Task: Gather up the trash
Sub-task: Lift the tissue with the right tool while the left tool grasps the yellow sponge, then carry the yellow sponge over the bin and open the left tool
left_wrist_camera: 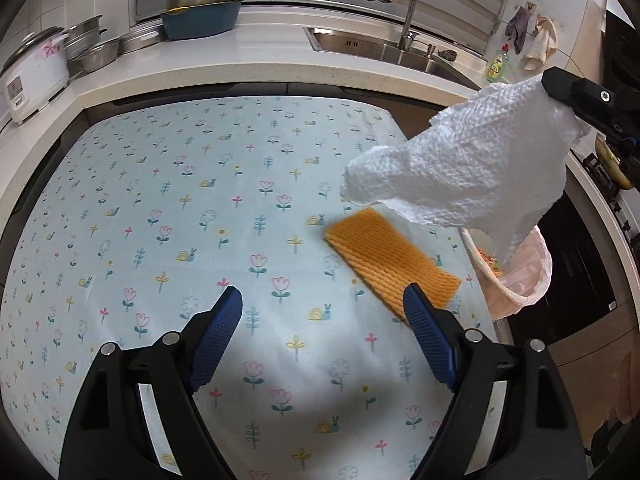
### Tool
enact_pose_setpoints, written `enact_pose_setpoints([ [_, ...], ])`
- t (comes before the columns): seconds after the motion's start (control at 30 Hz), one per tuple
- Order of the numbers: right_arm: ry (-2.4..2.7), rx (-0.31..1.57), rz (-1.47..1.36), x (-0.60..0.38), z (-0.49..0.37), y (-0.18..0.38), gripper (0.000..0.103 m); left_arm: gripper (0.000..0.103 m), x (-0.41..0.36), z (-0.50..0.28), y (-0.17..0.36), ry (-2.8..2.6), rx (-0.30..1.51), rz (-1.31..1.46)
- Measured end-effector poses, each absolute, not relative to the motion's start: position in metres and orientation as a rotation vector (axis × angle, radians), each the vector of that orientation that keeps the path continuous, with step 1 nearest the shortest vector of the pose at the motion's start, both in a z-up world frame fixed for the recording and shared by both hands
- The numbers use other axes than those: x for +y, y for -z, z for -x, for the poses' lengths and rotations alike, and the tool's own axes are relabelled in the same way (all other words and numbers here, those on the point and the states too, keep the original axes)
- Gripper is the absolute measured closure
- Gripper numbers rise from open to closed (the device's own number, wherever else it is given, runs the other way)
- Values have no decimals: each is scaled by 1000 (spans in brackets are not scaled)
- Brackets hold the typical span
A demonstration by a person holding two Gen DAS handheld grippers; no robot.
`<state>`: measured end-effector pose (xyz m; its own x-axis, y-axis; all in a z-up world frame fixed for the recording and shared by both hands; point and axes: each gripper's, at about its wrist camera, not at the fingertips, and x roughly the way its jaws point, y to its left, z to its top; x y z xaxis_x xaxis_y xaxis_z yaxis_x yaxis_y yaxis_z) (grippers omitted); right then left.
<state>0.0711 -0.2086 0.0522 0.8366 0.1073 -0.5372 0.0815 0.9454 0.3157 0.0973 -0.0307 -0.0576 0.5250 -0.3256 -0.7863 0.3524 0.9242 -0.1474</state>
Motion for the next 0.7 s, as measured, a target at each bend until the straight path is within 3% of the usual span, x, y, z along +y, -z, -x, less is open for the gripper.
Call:
enact_pose_setpoints([
  [0.57, 220, 633, -403, -319, -47, -1, 99, 24, -137, -140, 134, 357, 1114, -88],
  [0.63, 226, 638, -410, -324, -47, 4, 99, 33, -141, -140, 132, 376, 1106, -96],
  [0.7, 229, 640, -419, -327, -48, 8, 99, 55, -145, -139, 128, 410, 1105, -98],
])
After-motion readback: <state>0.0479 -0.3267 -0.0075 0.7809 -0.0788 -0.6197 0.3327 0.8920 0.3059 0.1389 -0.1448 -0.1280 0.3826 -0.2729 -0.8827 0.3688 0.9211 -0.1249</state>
